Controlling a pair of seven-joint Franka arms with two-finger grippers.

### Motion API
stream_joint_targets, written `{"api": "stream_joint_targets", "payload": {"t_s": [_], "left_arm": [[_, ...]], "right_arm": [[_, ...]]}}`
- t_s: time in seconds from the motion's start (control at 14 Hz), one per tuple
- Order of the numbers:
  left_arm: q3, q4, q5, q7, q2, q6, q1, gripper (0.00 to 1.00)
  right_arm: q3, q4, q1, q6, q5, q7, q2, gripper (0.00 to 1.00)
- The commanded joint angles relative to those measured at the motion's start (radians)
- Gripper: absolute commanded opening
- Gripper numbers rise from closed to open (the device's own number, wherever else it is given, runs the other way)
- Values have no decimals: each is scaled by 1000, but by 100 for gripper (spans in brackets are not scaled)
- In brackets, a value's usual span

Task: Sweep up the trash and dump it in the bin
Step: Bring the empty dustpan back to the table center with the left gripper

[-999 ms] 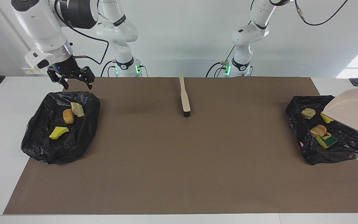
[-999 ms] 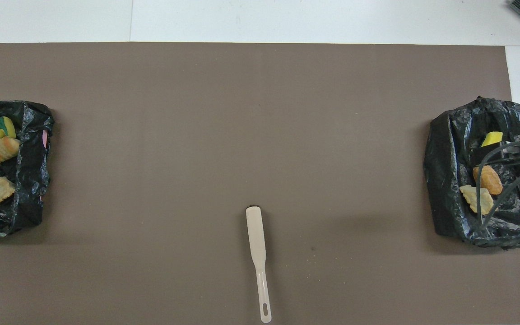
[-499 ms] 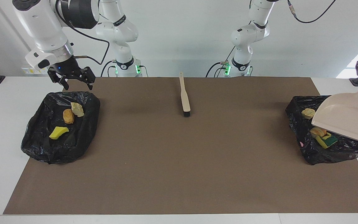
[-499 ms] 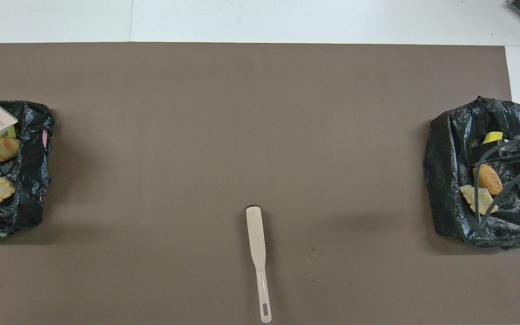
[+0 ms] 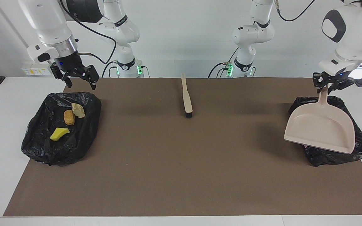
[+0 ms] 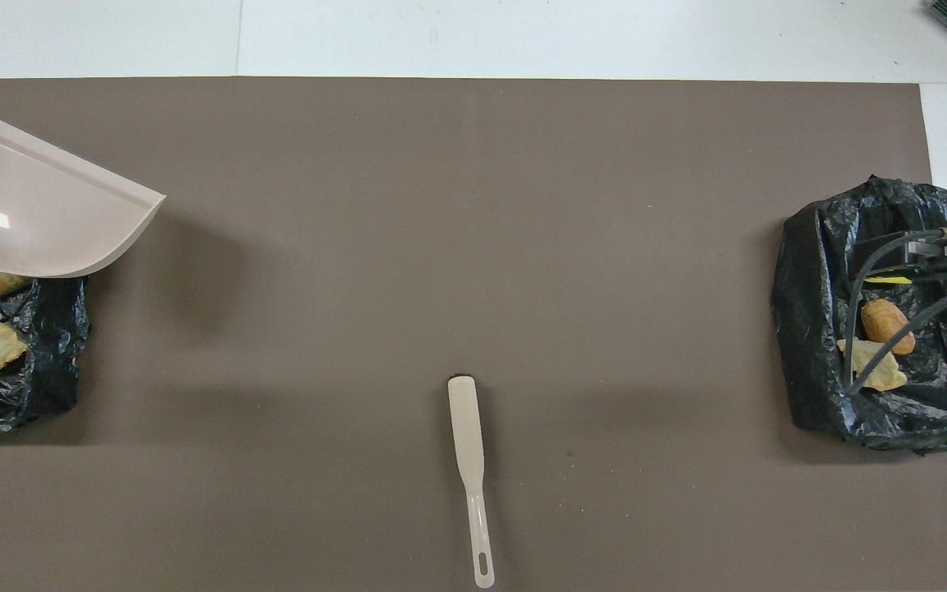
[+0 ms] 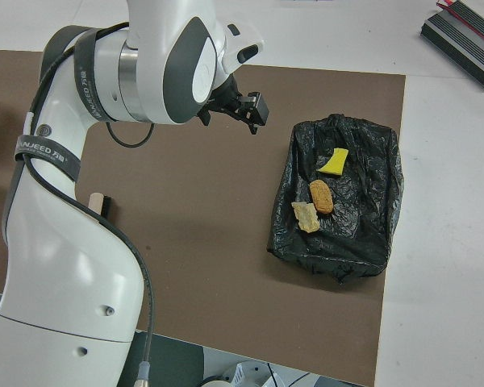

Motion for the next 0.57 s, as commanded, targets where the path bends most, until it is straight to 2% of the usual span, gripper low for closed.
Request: {"api": "stream_joint_targets", "payload": {"t_s": [0.0,0.29,0.5], "left_arm": [[19,-93,-57,-198,-32,106,-127,0],[20,-121,-126,-350,-6,157,-303,0],[20,-118,-134,-575,67,296,-432,0]], "right_arm": [[5,13,-9,-15,23,17,7,100],[5,6,-9,-16,23,17,2,100],[5,6,-9,-21,23,17,2,100]]}}
